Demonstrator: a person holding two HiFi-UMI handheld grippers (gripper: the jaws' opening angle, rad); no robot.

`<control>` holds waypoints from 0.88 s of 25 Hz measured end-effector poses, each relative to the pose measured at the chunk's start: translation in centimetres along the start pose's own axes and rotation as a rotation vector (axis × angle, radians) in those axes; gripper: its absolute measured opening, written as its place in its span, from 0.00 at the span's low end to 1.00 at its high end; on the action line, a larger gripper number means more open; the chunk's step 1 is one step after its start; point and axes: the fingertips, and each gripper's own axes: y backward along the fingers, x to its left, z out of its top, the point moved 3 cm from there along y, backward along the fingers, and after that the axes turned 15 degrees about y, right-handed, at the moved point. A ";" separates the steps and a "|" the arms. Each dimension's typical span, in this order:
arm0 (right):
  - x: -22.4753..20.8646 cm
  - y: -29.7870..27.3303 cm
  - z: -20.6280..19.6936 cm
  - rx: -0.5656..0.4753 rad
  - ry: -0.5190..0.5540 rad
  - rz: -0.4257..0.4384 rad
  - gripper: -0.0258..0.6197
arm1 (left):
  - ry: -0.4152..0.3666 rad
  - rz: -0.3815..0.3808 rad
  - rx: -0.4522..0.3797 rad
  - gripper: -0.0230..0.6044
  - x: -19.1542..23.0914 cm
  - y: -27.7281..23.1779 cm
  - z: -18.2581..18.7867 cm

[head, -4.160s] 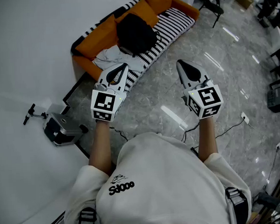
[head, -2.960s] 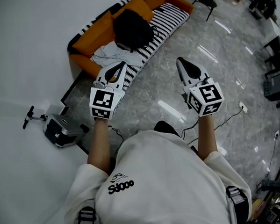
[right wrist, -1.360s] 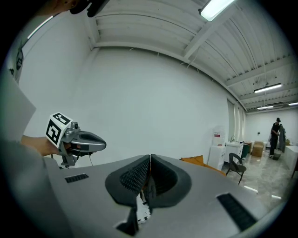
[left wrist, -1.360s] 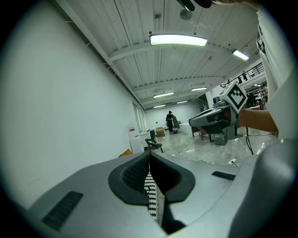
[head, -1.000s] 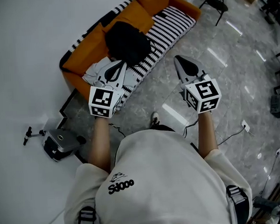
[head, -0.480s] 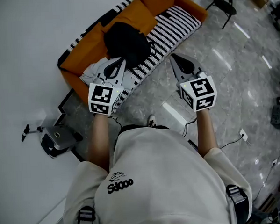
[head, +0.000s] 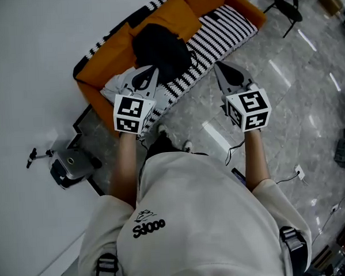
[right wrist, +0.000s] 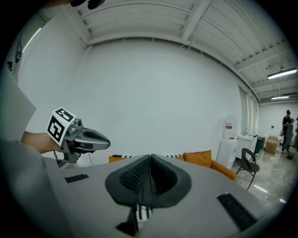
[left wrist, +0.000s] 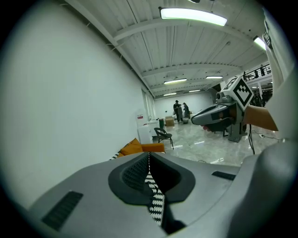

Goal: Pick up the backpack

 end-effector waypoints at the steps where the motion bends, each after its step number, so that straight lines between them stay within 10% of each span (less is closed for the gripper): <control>1: 0.1 -0.6 -0.1 0.005 0.000 0.004 0.09 | 0.007 0.000 0.005 0.07 0.6 -0.5 -0.2; 22: -5.0 -21.4 0.1 0.118 -0.016 -0.014 0.09 | 0.177 -0.098 0.113 0.07 18.7 -16.4 -3.7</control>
